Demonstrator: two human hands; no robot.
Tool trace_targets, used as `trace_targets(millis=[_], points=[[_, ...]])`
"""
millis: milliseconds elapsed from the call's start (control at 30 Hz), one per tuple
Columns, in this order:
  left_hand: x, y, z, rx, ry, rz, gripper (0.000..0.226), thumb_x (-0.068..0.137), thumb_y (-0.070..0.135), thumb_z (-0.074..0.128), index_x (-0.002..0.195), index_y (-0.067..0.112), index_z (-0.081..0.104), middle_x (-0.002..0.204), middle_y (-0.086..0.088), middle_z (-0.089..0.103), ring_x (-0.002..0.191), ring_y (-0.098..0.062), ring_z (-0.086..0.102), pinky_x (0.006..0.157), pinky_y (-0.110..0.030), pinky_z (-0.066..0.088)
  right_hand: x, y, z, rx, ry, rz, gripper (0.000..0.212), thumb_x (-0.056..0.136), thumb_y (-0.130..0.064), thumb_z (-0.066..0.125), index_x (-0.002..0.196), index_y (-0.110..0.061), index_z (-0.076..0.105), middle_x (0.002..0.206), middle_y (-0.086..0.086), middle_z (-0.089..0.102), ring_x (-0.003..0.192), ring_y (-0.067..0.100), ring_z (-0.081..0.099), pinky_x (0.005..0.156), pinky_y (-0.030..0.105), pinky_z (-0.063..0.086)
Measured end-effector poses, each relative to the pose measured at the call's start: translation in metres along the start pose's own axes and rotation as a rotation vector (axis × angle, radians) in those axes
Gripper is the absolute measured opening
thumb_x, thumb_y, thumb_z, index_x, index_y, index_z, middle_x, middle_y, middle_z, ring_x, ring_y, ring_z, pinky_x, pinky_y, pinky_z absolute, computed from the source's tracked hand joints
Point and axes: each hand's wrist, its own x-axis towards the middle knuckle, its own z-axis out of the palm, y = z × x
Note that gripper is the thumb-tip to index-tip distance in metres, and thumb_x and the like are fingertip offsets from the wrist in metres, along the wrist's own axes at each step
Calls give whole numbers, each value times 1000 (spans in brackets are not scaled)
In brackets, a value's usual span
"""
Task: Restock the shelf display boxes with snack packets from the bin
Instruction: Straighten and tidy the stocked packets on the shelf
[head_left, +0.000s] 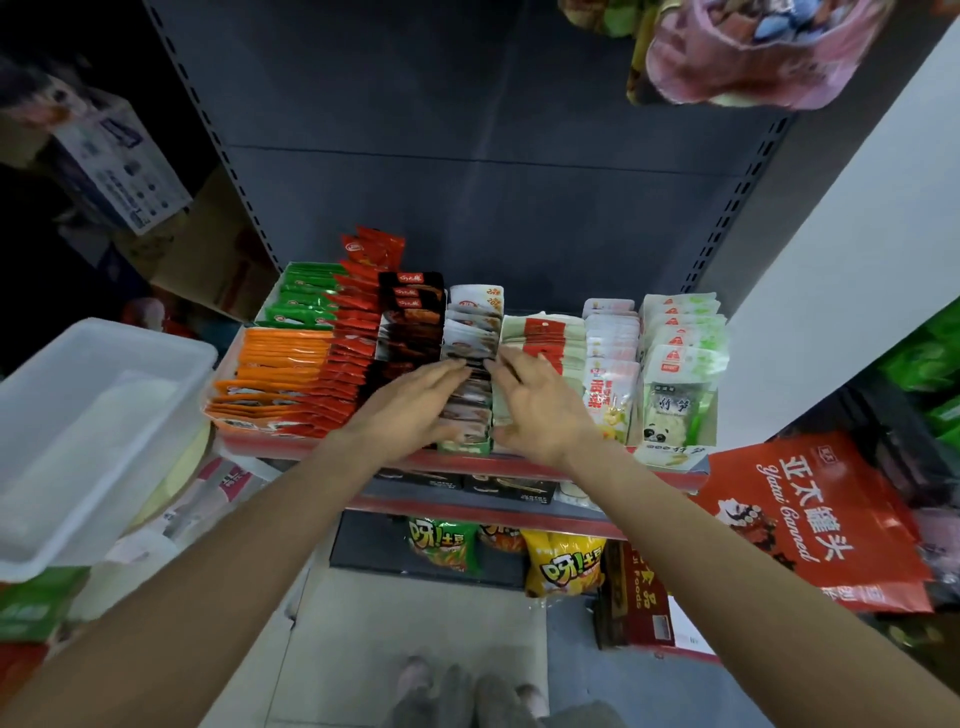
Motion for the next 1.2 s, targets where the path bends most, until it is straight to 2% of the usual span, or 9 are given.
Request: trace_targets(millis=[100, 167, 233, 300, 467, 600, 933, 1067, 1200], points=[[11, -2, 2, -75, 106, -56, 59, 90, 29, 60, 141, 13, 35, 141, -2, 40, 131, -19, 36, 104, -33, 36, 5, -8, 13, -101, 107, 43, 71, 87, -11, 58, 148, -8, 21, 153, 10, 22, 142, 24, 20, 117, 31, 4], [15, -1, 2, -114, 123, -85, 52, 90, 24, 60, 137, 11, 41, 134, -4, 43, 126, -20, 38, 100, -36, 39, -3, -14, 21, -107, 246, 14, 61, 77, 1, 63, 135, -3, 44, 139, 14, 44, 128, 29, 42, 114, 36, 26], [17, 0, 2, -97, 111, -66, 52, 92, 21, 58, 139, 10, 39, 136, -5, 41, 126, -21, 37, 101, -37, 38, -17, -17, 33, -44, 361, -53, 42, 68, 5, 65, 110, -2, 60, 112, 13, 59, 98, 29, 57, 87, 36, 52], [15, -1, 3, -89, 79, -41, 56, 94, 20, 54, 144, 10, 31, 142, -5, 34, 130, -22, 32, 104, -35, 36, -33, -25, 46, -6, 299, -76, 35, 62, 5, 71, 96, -3, 64, 94, 11, 60, 79, 26, 58, 64, 31, 53], [9, 1, 9, 3, 76, -12, 65, 99, 20, 45, 151, 17, 6, 156, -7, 14, 144, -22, 12, 115, -35, 24, -33, -34, 75, 12, -100, 49, 66, 89, -7, 53, 147, -8, 23, 141, 7, 34, 131, 25, 35, 108, 33, 33], [5, 0, 19, 189, 115, 20, 75, 95, 21, 46, 150, 17, -5, 159, -6, -4, 146, -21, -3, 119, -36, 0, -32, -38, 83, -21, -74, 86, 67, 88, -8, 55, 146, -12, 23, 141, 5, 31, 130, 23, 33, 109, 34, 33], [39, 5, 12, 233, 188, -95, 102, 70, 13, 78, 148, 8, 12, 155, -10, 17, 143, -24, 18, 116, -34, 19, -27, -36, 78, -50, -88, 63, 56, 88, -5, 49, 140, -16, 32, 138, 3, 34, 128, 22, 33, 103, 34, 34], [32, 10, 27, 201, 192, -105, 94, 81, 3, 64, 149, 7, 1, 158, -10, 5, 146, -24, 2, 120, -33, 10, -26, -38, 77, -34, -87, 78, 55, 88, -6, 50, 139, -15, 32, 135, 2, 36, 125, 21, 35, 102, 32, 34], [23, 0, 25, 173, 93, -26, 102, 83, 26, 66, 148, 8, -11, 157, -10, -16, 145, -21, -14, 120, -34, 0, -22, -40, 73, 4, -125, 109, 52, 89, -8, 49, 138, -13, 34, 132, 2, 38, 124, 21, 37, 102, 31, 34]])
